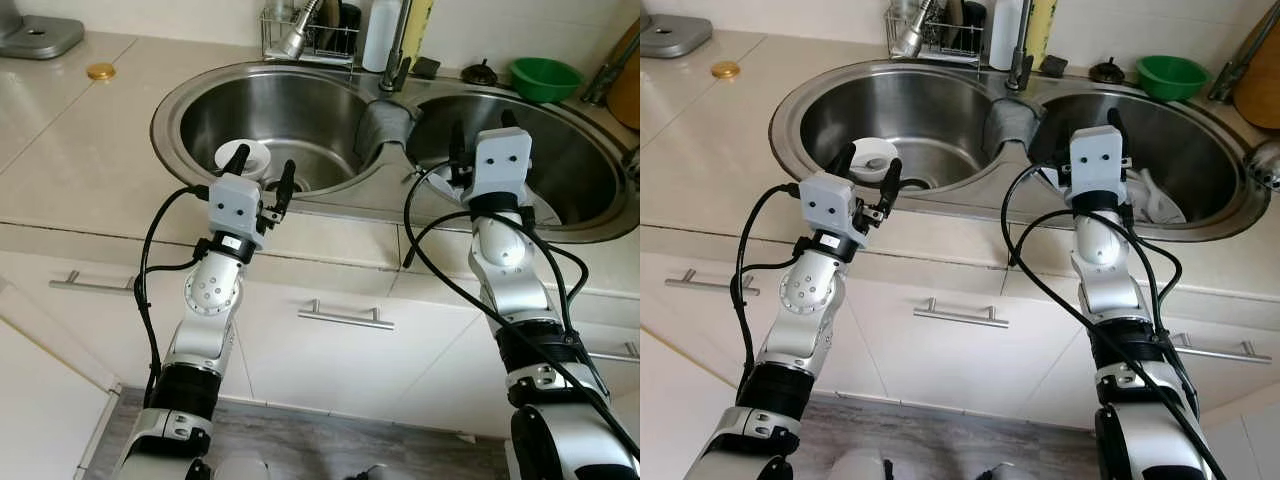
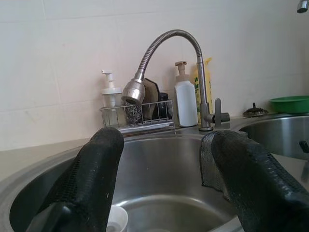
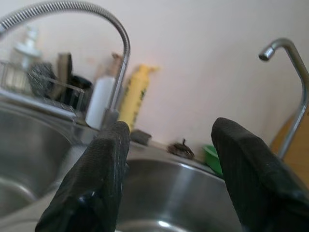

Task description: Kitchen organization

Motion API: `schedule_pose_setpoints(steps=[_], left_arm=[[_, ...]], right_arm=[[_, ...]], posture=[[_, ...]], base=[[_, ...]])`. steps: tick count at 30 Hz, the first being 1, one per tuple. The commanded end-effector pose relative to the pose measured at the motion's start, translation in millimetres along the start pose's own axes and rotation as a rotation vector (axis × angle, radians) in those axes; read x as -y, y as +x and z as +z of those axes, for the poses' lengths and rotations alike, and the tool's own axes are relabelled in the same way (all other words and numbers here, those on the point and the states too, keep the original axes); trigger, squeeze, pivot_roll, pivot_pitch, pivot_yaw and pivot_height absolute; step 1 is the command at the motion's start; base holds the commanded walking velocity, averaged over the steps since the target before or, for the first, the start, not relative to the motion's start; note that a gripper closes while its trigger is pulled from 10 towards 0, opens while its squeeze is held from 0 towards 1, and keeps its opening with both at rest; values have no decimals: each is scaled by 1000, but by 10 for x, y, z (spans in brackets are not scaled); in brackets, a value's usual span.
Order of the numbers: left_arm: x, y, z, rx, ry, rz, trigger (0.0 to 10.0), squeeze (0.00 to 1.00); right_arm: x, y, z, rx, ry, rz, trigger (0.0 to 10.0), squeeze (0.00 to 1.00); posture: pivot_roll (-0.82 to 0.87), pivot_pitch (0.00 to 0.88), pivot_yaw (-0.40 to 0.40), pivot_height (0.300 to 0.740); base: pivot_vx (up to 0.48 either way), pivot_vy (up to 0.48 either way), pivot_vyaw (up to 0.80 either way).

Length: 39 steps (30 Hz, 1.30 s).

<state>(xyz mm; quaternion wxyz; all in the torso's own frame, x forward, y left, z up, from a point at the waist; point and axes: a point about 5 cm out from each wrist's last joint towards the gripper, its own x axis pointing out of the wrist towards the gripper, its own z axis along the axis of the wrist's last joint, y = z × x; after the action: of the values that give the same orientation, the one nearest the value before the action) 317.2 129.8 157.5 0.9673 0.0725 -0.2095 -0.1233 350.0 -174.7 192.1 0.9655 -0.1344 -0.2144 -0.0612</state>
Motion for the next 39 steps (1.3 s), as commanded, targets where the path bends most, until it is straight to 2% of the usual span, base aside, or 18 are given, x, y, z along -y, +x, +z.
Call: schedule_pose_setpoints(steps=[1,9,10,11,12,18,24,39], left_arm=[[23,-5,4,2,-6,-11,10000,0],[45,-1,15,9,-31,-20,10000,0],[47,1,17,10,-32,-22,10000,0],[49,2,19,11,-33,-24,10000,0],[55,3,25,15,-34,-28,10000,0],[69,8,38,26,-39,-34,10000,0],[69,3,41,30,-38,-37,10000,0],[60,-19,47,37,-36,-34,10000,0]], right_arm=[[28,-8,52,30,23,-8,10000,1000],[-117,-160,68,40,-27,54,10000,1000],[-131,-174,68,41,-26,60,10000,784],[-139,-182,68,41,-24,62,10000,784],[-154,-197,66,39,-25,68,10000,0],[-195,-237,70,38,-34,81,10000,0],[-205,-246,83,41,-44,80,10000,0],[-225,-309,80,33,-43,77,10000,0]], posture=[[169,0,-68,740],[169,0,-69,740],[169,0,-69,740],[169,0,-69,740],[169,0,-69,740],[169,0,-66,740],[173,0,-70,740],[174,0,-67,740]], base=[[0,0,0],[0,0,0],[0,311,0],[0,311,0],[0,435,0],[0,407,0],[0,0,0],[0,446,0]])
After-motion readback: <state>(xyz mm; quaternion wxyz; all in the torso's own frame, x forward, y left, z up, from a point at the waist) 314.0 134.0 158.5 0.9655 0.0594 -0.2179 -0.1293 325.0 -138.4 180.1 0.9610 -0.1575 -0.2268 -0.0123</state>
